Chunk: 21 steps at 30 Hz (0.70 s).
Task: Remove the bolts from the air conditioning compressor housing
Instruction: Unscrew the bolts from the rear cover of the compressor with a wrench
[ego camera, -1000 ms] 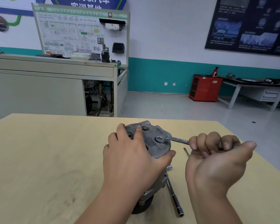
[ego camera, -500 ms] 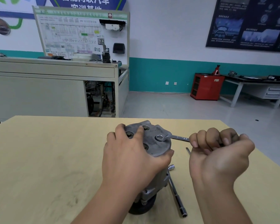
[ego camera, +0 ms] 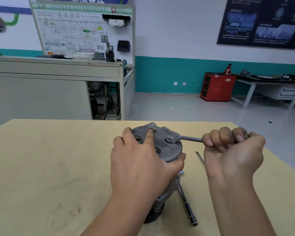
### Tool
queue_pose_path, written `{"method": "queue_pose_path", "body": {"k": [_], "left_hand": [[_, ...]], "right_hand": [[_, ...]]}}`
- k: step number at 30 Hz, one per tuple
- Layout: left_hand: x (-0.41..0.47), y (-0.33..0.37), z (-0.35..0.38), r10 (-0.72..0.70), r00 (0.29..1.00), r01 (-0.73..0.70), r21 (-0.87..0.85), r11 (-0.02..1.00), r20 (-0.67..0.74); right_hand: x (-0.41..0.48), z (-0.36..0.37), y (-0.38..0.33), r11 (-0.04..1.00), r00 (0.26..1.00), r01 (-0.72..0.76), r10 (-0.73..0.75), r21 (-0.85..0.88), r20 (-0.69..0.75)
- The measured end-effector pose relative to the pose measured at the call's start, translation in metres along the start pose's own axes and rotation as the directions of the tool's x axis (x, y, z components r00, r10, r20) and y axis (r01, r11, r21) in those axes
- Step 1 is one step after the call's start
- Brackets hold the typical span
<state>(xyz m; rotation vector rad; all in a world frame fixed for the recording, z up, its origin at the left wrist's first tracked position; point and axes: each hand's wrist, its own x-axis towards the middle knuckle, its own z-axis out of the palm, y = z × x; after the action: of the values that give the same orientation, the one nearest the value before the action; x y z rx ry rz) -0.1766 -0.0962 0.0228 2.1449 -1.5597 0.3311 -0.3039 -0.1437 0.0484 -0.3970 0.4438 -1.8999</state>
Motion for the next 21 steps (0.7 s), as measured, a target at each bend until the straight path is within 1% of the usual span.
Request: {"method": "queue_pose_path", "body": {"k": [4,6,13,18,21], "left_hand": [[-0.002,0.004,-0.001,-0.017,1.0,0.018,0.015,1.0,-0.018],[-0.003,0.005,-0.001,-0.04,0.998,0.04,-0.005,0.999,-0.049],[-0.006,0.011,-0.002,-0.043,0.999,0.044,-0.033,0.998,0.014],[-0.008,0.015,0.001,-0.068,0.998,0.068,-0.034,0.997,-0.005],[-0.007,0.013,0.001,-0.048,0.999,0.048,-0.055,0.997,0.0]], "right_hand": [[0.005,0.002,0.0,0.999,1.0,-0.025,0.024,-0.025,-0.006],[0.008,0.003,-0.002,0.998,0.999,-0.039,0.038,-0.039,-0.007],[0.017,0.006,0.0,0.994,0.996,-0.083,0.082,-0.068,-0.023],[0.026,0.005,0.003,0.987,0.988,-0.151,0.15,-0.054,-0.025],[0.034,0.007,0.003,0.982,0.983,-0.184,0.183,-0.042,-0.026]]}}
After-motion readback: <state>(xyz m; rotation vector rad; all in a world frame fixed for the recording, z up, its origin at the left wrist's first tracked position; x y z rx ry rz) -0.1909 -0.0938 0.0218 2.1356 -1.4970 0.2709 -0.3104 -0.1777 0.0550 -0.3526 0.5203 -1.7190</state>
